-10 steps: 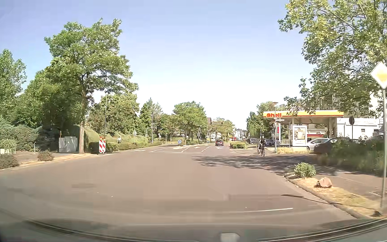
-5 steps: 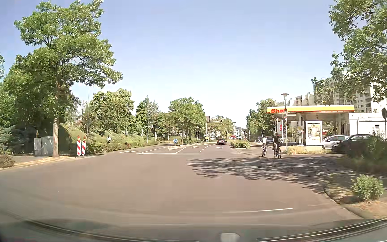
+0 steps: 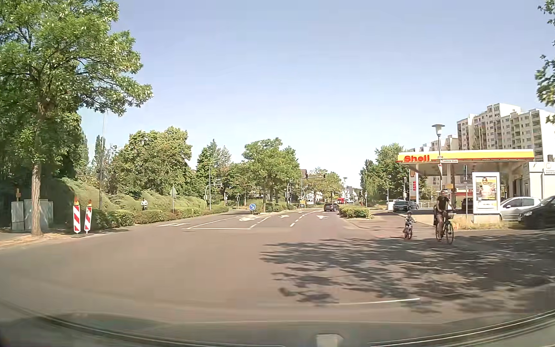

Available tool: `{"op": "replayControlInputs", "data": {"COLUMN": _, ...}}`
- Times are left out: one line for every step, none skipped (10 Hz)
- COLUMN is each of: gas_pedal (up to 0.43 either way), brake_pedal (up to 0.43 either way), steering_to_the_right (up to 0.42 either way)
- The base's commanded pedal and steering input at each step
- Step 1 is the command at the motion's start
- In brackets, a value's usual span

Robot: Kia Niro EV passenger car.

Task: Follow the waypoints while adhering to traffic rules and regulations

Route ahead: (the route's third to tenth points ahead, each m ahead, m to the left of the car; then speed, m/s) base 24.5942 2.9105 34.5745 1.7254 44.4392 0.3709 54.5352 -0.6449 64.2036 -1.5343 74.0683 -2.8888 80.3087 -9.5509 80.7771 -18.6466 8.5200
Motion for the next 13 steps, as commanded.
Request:
{"op": "replayControlInputs", "data": {"gas_pedal": 0.067, "brake_pedal": 0.03, "steering_to_the_right": -0.024}}
{"op": "replayControlInputs", "data": {"gas_pedal": 0.067, "brake_pedal": 0.03, "steering_to_the_right": -0.021}}
{"op": "replayControlInputs", "data": {"gas_pedal": 0.067, "brake_pedal": 0.03, "steering_to_the_right": -0.012}}
{"op": "replayControlInputs", "data": {"gas_pedal": 0.067, "brake_pedal": 0.03, "steering_to_the_right": -0.003}}
{"op": "replayControlInputs", "data": {"gas_pedal": 0.067, "brake_pedal": 0.03, "steering_to_the_right": 0.006}}
{"op": "replayControlInputs", "data": {"gas_pedal": 0.067, "brake_pedal": 0.03, "steering_to_the_right": 0.014}}
{"op": "replayControlInputs", "data": {"gas_pedal": 0.067, "brake_pedal": 0.03, "steering_to_the_right": 0.023}}
{"op": "replayControlInputs", "data": {"gas_pedal": 0.067, "brake_pedal": 0.03, "steering_to_the_right": 0.029}}
{"op": "replayControlInputs", "data": {"gas_pedal": 0.067, "brake_pedal": 0.03, "steering_to_the_right": 0.033}}
{"op": "replayControlInputs", "data": {"gas_pedal": 0.067, "brake_pedal": 0.03, "steering_to_the_right": 0.036}}
{"op": "replayControlInputs", "data": {"gas_pedal": 0.067, "brake_pedal": 0.03, "steering_to_the_right": 0.036}}
{"op": "replayControlInputs", "data": {"gas_pedal": 0.067, "brake_pedal": 0.03, "steering_to_the_right": 0.036}}
{"op": "replayControlInputs", "data": {"gas_pedal": 0.067, "brake_pedal": 0.03, "steering_to_the_right": 0.037}}
